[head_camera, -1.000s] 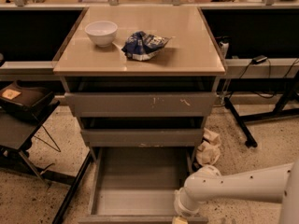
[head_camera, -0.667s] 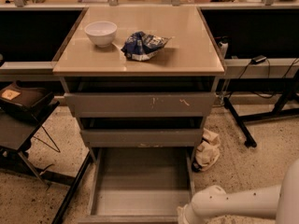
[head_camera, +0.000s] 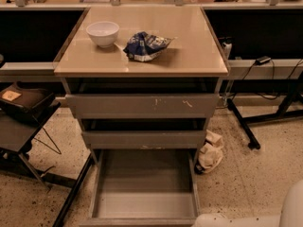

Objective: Close bottom drawer

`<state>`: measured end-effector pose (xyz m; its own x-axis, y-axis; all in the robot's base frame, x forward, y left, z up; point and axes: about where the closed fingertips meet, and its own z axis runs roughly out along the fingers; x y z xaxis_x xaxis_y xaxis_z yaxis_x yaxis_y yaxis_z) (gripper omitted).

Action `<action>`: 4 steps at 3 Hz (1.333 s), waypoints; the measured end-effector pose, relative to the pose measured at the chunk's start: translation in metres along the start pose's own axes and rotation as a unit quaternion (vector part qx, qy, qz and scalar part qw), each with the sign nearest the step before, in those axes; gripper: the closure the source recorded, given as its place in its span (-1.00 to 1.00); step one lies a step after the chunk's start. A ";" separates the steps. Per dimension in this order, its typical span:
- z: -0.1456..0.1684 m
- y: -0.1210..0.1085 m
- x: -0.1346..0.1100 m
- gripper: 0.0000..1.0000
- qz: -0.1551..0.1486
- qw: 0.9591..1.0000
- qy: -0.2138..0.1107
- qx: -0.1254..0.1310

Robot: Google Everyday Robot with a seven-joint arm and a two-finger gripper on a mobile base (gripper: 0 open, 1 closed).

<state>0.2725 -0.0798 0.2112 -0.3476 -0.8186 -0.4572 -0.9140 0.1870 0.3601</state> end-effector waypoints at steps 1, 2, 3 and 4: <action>-0.001 0.004 0.013 -1.00 0.021 1.000 -0.005 0.005; 0.003 -0.003 0.045 -1.00 0.059 0.998 -0.018 0.008; 0.012 -0.026 0.075 -1.00 0.095 0.995 -0.032 0.000; 0.000 -0.090 0.082 -1.00 0.117 0.992 -0.038 0.027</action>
Offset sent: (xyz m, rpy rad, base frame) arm 0.0028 -0.0763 -0.0530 0.0058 0.0521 -0.2262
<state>0.3257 -0.1636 0.1413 -0.5650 -0.7057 -0.4275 -0.8153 0.3977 0.4209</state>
